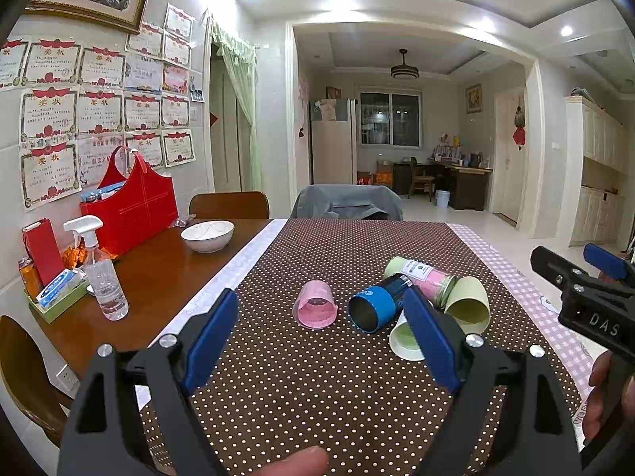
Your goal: Flip cup upside down
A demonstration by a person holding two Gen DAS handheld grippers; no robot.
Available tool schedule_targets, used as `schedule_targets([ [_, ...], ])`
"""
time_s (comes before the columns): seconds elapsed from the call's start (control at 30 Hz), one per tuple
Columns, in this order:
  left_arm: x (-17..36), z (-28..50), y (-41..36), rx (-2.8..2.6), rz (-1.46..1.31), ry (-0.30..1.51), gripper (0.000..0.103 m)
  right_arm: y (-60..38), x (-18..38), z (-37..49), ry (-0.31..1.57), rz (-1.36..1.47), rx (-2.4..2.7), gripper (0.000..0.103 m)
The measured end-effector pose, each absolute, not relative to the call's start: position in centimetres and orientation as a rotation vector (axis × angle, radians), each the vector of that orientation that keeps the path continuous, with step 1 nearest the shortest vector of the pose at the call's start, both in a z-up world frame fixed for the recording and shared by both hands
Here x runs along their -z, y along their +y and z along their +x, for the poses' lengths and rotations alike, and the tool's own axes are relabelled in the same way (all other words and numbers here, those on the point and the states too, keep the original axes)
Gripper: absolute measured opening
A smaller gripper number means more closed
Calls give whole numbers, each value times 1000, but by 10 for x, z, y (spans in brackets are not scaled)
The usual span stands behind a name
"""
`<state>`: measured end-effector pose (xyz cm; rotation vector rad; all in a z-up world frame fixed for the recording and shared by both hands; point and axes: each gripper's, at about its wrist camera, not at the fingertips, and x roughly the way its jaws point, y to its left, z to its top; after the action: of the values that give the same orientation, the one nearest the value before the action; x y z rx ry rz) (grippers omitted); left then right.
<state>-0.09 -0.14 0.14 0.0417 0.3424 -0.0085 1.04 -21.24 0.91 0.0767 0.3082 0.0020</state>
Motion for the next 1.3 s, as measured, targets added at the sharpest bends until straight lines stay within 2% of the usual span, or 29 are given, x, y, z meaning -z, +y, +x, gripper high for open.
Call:
schedule_targets([
  [1.3,-12,-4,-11,13,39,334,84,-213,-7,10,305,82,-5,97],
])
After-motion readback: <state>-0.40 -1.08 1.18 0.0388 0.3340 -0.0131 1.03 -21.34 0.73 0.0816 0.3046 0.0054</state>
